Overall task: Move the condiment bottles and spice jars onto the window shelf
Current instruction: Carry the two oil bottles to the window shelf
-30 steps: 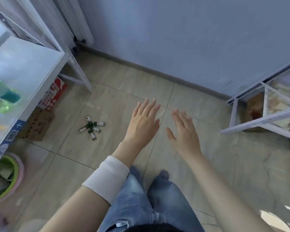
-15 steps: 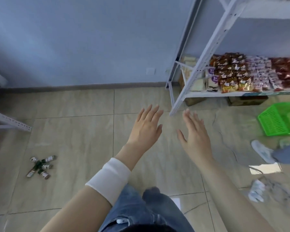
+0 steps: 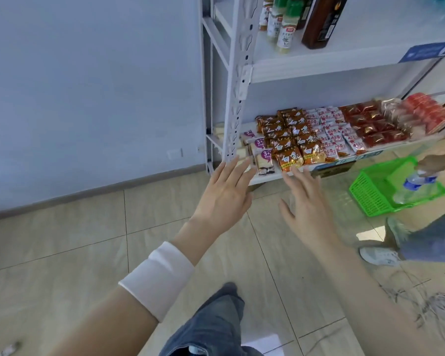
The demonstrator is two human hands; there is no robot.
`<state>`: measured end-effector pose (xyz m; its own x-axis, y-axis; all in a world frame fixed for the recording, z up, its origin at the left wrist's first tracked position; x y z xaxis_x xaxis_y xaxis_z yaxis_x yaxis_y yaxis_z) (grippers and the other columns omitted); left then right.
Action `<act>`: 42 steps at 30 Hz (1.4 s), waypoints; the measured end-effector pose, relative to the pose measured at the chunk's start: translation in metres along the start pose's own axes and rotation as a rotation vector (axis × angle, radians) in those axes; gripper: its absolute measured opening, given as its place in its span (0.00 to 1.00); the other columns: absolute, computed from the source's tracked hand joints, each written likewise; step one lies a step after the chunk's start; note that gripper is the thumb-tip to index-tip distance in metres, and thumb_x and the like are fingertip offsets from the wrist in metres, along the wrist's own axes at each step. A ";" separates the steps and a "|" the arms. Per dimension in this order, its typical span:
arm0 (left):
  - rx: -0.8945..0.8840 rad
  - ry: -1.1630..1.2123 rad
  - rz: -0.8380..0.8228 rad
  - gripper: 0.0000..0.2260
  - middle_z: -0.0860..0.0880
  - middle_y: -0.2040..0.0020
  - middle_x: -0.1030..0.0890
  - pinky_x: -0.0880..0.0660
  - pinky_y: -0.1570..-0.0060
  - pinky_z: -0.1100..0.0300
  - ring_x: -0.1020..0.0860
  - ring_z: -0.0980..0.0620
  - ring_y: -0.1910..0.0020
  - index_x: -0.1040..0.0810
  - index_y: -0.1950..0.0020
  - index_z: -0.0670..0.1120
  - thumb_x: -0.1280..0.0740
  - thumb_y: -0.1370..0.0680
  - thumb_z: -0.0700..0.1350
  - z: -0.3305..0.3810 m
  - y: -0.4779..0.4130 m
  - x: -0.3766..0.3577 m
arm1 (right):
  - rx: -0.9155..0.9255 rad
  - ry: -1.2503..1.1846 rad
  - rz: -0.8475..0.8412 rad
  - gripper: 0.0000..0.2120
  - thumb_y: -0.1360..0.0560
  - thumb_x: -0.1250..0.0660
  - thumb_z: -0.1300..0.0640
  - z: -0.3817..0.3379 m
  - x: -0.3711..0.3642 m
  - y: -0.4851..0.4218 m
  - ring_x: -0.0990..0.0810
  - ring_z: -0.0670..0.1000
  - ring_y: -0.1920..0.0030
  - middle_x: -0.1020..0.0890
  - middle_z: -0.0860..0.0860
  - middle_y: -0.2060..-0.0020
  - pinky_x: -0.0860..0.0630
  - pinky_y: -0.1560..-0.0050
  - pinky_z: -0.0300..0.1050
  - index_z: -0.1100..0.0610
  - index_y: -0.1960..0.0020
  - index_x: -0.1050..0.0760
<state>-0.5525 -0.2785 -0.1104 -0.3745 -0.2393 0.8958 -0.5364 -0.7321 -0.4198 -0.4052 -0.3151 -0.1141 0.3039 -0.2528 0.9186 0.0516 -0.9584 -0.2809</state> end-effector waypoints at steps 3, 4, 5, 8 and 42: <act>-0.038 -0.012 0.016 0.20 0.41 0.36 0.25 0.34 0.35 0.43 0.30 0.40 0.34 0.27 0.36 0.40 0.32 0.27 0.44 0.002 -0.056 -0.007 | 0.007 0.024 0.046 0.24 0.29 0.29 0.58 0.036 0.014 -0.037 0.32 0.66 0.33 0.27 0.63 0.35 0.35 0.36 0.66 0.64 0.35 0.28; -0.043 -0.016 0.027 0.19 0.41 0.36 0.25 0.34 0.35 0.43 0.30 0.40 0.34 0.27 0.36 0.41 0.35 0.25 0.45 0.003 -0.074 -0.010 | 0.001 0.026 0.063 0.24 0.29 0.29 0.58 0.048 0.019 -0.049 0.32 0.66 0.32 0.27 0.62 0.35 0.34 0.35 0.65 0.64 0.35 0.28; -0.042 -0.015 0.039 0.19 0.41 0.36 0.25 0.34 0.35 0.43 0.29 0.41 0.34 0.28 0.36 0.41 0.39 0.24 0.46 0.005 -0.093 -0.011 | -0.004 0.021 0.081 0.23 0.28 0.30 0.57 0.060 0.024 -0.062 0.33 0.65 0.32 0.28 0.62 0.35 0.36 0.34 0.64 0.63 0.35 0.28; -0.033 0.016 0.066 0.20 0.42 0.35 0.26 0.35 0.33 0.45 0.30 0.42 0.33 0.27 0.35 0.42 0.43 0.24 0.48 0.012 -0.144 -0.019 | -0.014 -0.010 0.138 0.22 0.24 0.40 0.50 0.094 0.037 -0.097 0.33 0.64 0.32 0.27 0.62 0.35 0.35 0.34 0.65 0.63 0.35 0.29; 0.734 0.873 0.559 0.24 0.57 0.50 0.22 0.27 0.55 0.72 0.23 0.66 0.52 0.30 0.45 0.55 0.29 0.38 0.58 -0.043 -0.459 -0.099 | 0.036 -0.647 0.137 0.22 0.22 0.39 0.53 0.298 0.084 -0.437 0.40 0.46 0.27 0.33 0.48 0.30 0.45 0.33 0.30 0.53 0.30 0.35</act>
<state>-0.3011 0.1087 -0.0129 -0.9354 -0.3353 0.1123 0.2943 -0.9142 -0.2787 -0.1189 0.1217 0.0023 0.8197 -0.2304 0.5244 0.0004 -0.9153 -0.4027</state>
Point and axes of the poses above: each hand's wrist, its own y-axis away from the middle knuckle, its own x-axis out of the back of the hand, z = x × y, the point moved 6 cm from there along -y, towards the middle knuckle
